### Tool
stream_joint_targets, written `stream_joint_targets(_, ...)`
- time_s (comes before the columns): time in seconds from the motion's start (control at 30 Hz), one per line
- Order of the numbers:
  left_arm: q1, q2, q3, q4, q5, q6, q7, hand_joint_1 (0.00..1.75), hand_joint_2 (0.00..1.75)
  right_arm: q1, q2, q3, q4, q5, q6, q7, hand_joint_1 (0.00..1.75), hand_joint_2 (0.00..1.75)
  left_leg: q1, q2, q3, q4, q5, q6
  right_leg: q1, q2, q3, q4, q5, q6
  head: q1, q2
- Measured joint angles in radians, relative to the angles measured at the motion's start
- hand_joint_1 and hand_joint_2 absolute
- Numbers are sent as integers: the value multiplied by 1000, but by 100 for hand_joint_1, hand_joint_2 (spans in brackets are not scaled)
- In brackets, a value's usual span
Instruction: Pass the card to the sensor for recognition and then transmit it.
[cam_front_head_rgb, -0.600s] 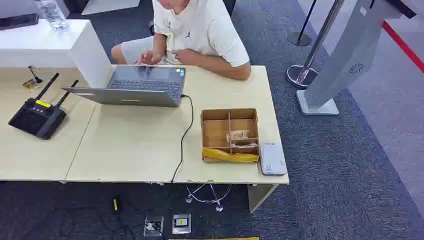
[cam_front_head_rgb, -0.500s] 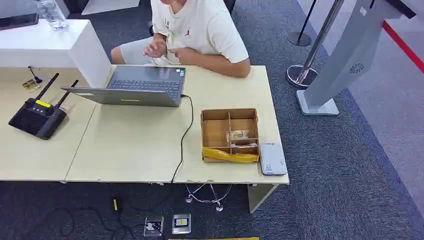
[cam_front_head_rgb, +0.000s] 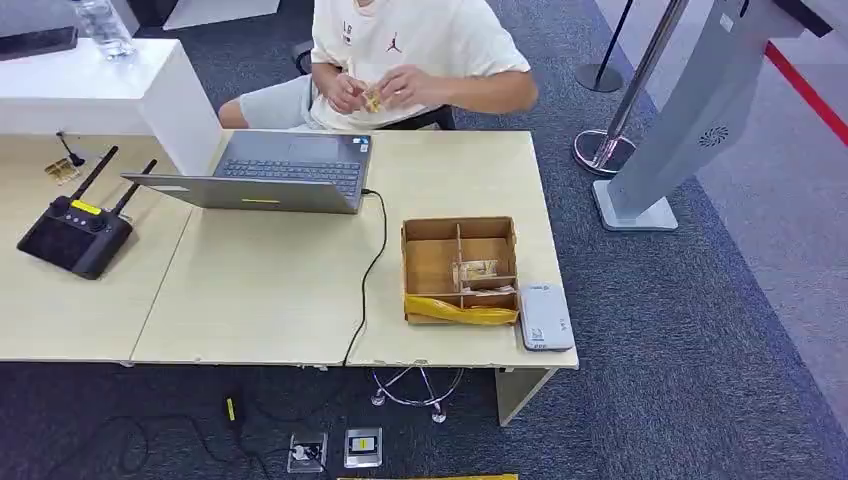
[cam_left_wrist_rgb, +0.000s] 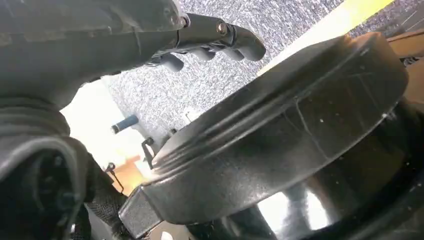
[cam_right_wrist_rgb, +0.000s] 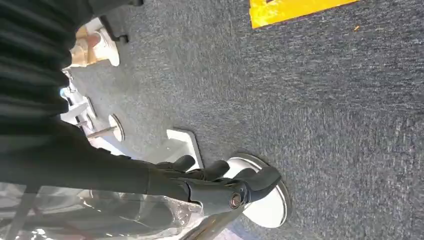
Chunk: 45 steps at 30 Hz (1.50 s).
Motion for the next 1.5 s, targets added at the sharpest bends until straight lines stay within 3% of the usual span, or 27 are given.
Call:
stream_joint_targets(0.17, 0, 0, 0, 0, 2, 0, -1, 0, 0, -1, 0, -6, 0, -67, 1, -29, 0, 175, 0, 0, 0, 0, 0, 0, 0, 0, 0, 0, 0, 0, 0, 0)
stream_joint_targets(0.4, 0, 3, 0, 1, 8, 0, -17, 0, 0, -44, -29, -134, 0, -477, 12, -255, 0, 175, 0, 0, 0, 0, 0, 0, -1, 0, 0, 0, 1, 1, 0, 0)
stream_joint_targets(0.5, 0, 3, 0, 1, 8, 0, -20, 0, 0, -89, -64, -176, 0, -577, 11, -352, 0, 175, -2, 0, 0, 0, 0, 1, -2, 1, 0, 0, 1, 1, 0, 0)
stream_joint_targets(0.6, 0, 3, 0, 1, 5, 0, -28, 0, 0, -148, -117, -204, 1, -599, 4, -432, 0, 175, -3, 1, 0, 0, 2, 2, -4, 1, 0, 0, 2, 2, 0, 0)
stream_joint_targets(0.77, 0, 5, 0, 1, -9, 0, -45, 0, 0, -288, -230, -238, 3, -514, 0, -509, 0, 175, -6, 1, -1, 0, 3, 5, -6, 1, 0, 0, 4, 5, 0, 0)
stream_joint_targets(0.97, -2, 6, 0, 1, -26, 0, -59, 0, 0, -477, -314, -251, 6, -230, -29, -581, 0, 175, -6, 1, -1, 1, 5, 5, -7, 0, -1, 0, 6, 5, 0, 0)
stream_joint_targets(1.27, -2, 8, 0, 1, -30, 0, -60, 0, 0, -579, -350, -275, 10, -180, -40, -613, 0, 175, -6, -3, -3, 1, 6, 6, -6, -4, 0, 0, 6, 5, 0, 0)
stream_joint_targets(1.37, -2, 8, 0, 1, -36, 0, -60, 0, 0, -622, -348, -277, 17, -71, -58, -653, 0, 175, -6, -2, -6, 0, 6, 6, -7, -3, -1, 1, 6, 5, 0, 0)
stream_joint_targets(1.5, -6, 7, -1, 1, -53, 0, -60, 0, 0, -727, -335, -267, 26, 1, -93, -647, 0, 175, -6, -3, -4, 0, 8, 6, -7, -4, -1, 1, 7, 5, 0, 0)
